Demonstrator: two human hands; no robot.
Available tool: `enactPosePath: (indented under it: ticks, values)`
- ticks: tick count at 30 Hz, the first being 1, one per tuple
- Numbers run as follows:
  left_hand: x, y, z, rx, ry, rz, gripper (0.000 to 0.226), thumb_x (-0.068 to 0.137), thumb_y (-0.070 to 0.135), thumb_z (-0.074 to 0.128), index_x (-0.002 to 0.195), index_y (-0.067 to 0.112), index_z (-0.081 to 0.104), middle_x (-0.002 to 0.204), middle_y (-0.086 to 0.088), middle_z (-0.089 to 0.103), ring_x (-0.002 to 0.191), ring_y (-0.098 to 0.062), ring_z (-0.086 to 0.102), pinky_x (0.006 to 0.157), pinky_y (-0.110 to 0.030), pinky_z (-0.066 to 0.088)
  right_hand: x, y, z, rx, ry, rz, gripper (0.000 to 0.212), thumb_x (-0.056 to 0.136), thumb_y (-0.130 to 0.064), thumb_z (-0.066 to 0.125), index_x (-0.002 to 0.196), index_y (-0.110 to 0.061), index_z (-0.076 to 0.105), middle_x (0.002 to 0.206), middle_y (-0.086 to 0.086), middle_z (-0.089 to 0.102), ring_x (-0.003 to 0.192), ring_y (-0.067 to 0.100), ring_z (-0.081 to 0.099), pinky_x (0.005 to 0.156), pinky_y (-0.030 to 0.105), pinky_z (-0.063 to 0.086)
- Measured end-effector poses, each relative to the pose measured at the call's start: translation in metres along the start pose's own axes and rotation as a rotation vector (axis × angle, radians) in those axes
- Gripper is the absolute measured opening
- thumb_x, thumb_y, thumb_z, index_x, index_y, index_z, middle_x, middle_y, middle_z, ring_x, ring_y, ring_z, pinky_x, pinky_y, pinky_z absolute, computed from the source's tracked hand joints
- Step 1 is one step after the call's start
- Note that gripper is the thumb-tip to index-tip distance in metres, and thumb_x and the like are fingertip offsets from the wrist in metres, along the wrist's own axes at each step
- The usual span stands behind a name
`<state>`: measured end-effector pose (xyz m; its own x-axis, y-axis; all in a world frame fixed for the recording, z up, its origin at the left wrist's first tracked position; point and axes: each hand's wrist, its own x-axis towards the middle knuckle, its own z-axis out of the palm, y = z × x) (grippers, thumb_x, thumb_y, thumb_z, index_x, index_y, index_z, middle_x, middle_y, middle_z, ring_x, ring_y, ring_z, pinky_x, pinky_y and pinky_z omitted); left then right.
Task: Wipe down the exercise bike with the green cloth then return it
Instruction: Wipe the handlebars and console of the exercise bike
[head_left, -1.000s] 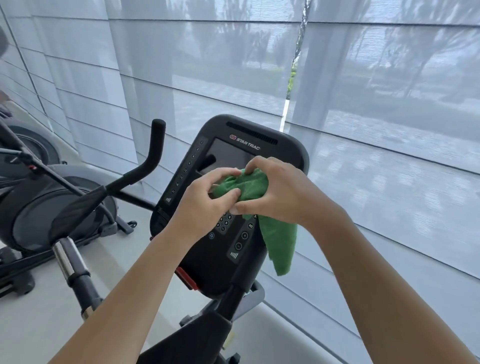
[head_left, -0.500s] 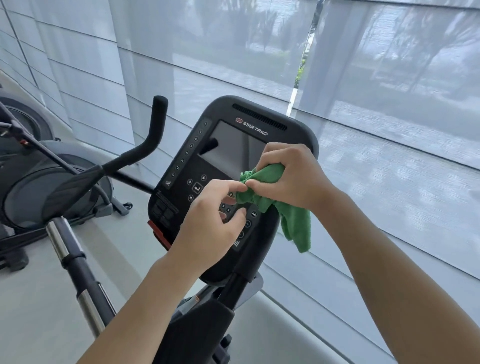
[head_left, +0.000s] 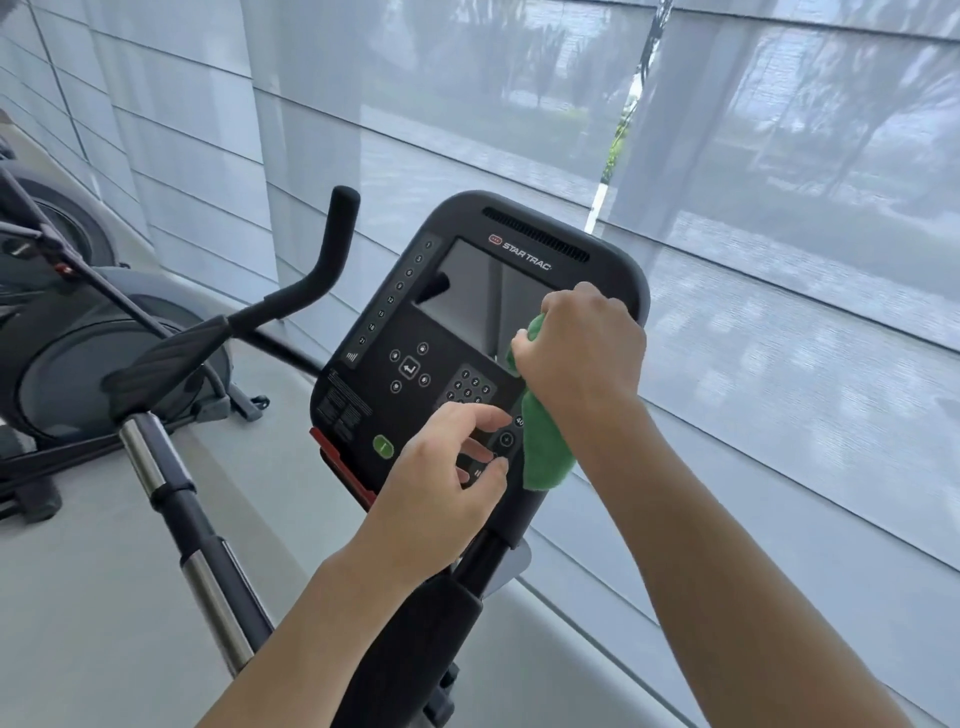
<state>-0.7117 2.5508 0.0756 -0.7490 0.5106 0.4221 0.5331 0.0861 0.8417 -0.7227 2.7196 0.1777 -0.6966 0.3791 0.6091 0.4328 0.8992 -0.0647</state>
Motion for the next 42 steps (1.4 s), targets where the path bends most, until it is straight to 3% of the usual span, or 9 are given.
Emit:
enactPosePath:
  ticks: [5, 13, 18, 23, 27, 30, 32, 37, 42]
  values:
    - [-0.010, -0.022, 0.007, 0.004, -0.023, -0.085, 0.031, 0.098, 0.024, 0.068, 0.126, 0.035, 0.062, 0.119, 0.022, 0.063, 0.107, -0.006, 0.067, 0.083, -0.031, 0.062, 0.006, 0.017, -0.006, 0.092, -0.027, -0.176, 0.028, 0.076, -0.052, 0.072, 0.070, -0.025, 0.065, 0.075, -0.008, 0.055, 0.071, 0.020, 0.056, 0.063, 0.030, 0.037]
    - [-0.021, -0.033, 0.025, 0.008, -0.136, -0.114, 0.030, 0.100, 0.045, 0.057, 0.129, 0.039, 0.059, 0.119, 0.025, 0.064, 0.111, -0.001, 0.065, 0.089, -0.033, 0.059, 0.015, 0.046, -0.014, 0.863, -0.290, -0.178, 0.020, 0.074, -0.039, 0.088, 0.067, -0.026, 0.075, 0.079, -0.003, 0.069, 0.073, 0.021, 0.070, 0.066, 0.034, 0.055]
    - [-0.025, -0.035, 0.023, 0.052, -0.139, -0.099, 0.026, 0.103, 0.039, 0.057, 0.128, 0.034, 0.061, 0.115, 0.023, 0.065, 0.109, -0.002, 0.065, 0.089, -0.033, 0.059, -0.002, 0.016, 0.002, 0.448, 0.026, 0.063, 0.026, 0.075, -0.052, 0.076, 0.071, -0.028, 0.070, 0.077, -0.008, 0.061, 0.071, 0.015, 0.061, 0.061, 0.029, 0.044]
    - [-0.026, -0.038, 0.023, 0.066, -0.094, -0.109, 0.022, 0.105, 0.036, 0.055, 0.125, 0.032, 0.063, 0.110, 0.021, 0.068, 0.108, -0.002, 0.066, 0.089, -0.029, 0.058, 0.002, 0.000, 0.000, -0.014, -0.019, -0.005, 0.020, 0.084, -0.041, 0.072, 0.083, -0.021, 0.069, 0.083, -0.004, 0.051, 0.078, 0.027, 0.053, 0.066, 0.031, 0.036]
    - [-0.025, -0.039, 0.024, 0.092, -0.091, -0.108, 0.024, 0.105, 0.038, 0.052, 0.125, 0.031, 0.064, 0.109, 0.022, 0.068, 0.107, 0.000, 0.066, 0.089, -0.026, 0.058, 0.018, 0.021, -0.013, 0.074, -0.175, -0.217, 0.031, 0.067, -0.052, 0.074, 0.061, -0.024, 0.062, 0.064, -0.006, 0.059, 0.068, 0.018, 0.062, 0.056, 0.029, 0.040]
    - [-0.025, -0.038, 0.024, 0.096, -0.093, -0.107, 0.024, 0.104, 0.039, 0.052, 0.123, 0.032, 0.065, 0.107, 0.022, 0.069, 0.106, -0.001, 0.067, 0.087, -0.025, 0.058, 0.020, 0.042, -0.020, 0.569, -0.336, -0.231, 0.024, 0.072, -0.049, 0.084, 0.065, -0.030, 0.072, 0.078, -0.009, 0.069, 0.072, 0.012, 0.067, 0.063, 0.031, 0.055]
    - [-0.025, -0.036, 0.024, 0.099, -0.089, -0.104, 0.022, 0.105, 0.037, 0.053, 0.122, 0.031, 0.065, 0.106, 0.021, 0.069, 0.105, -0.002, 0.067, 0.087, -0.026, 0.058, 0.010, 0.046, -0.012, 0.847, -0.233, -0.148, 0.017, 0.075, -0.039, 0.090, 0.072, -0.030, 0.077, 0.084, -0.008, 0.071, 0.077, 0.012, 0.070, 0.069, 0.028, 0.058]
    - [-0.027, -0.034, 0.023, 0.100, -0.071, -0.107, 0.020, 0.105, 0.034, 0.053, 0.120, 0.030, 0.066, 0.104, 0.019, 0.071, 0.103, -0.003, 0.068, 0.087, -0.027, 0.057, -0.019, 0.027, 0.020, 0.893, 0.236, -0.010, 0.010, 0.085, -0.030, 0.086, 0.090, -0.027, 0.078, 0.100, -0.016, 0.069, 0.096, 0.009, 0.070, 0.084, 0.023, 0.057]
    - [-0.028, -0.031, 0.022, 0.107, -0.067, -0.093, 0.019, 0.106, 0.033, 0.053, 0.119, 0.030, 0.067, 0.104, 0.019, 0.071, 0.103, -0.003, 0.068, 0.088, -0.029, 0.057, -0.032, 0.023, 0.029, 0.884, 0.307, 0.005, 0.025, 0.094, -0.036, 0.076, 0.117, -0.027, 0.072, 0.122, -0.013, 0.062, 0.117, 0.010, 0.064, 0.100, 0.030, 0.055]
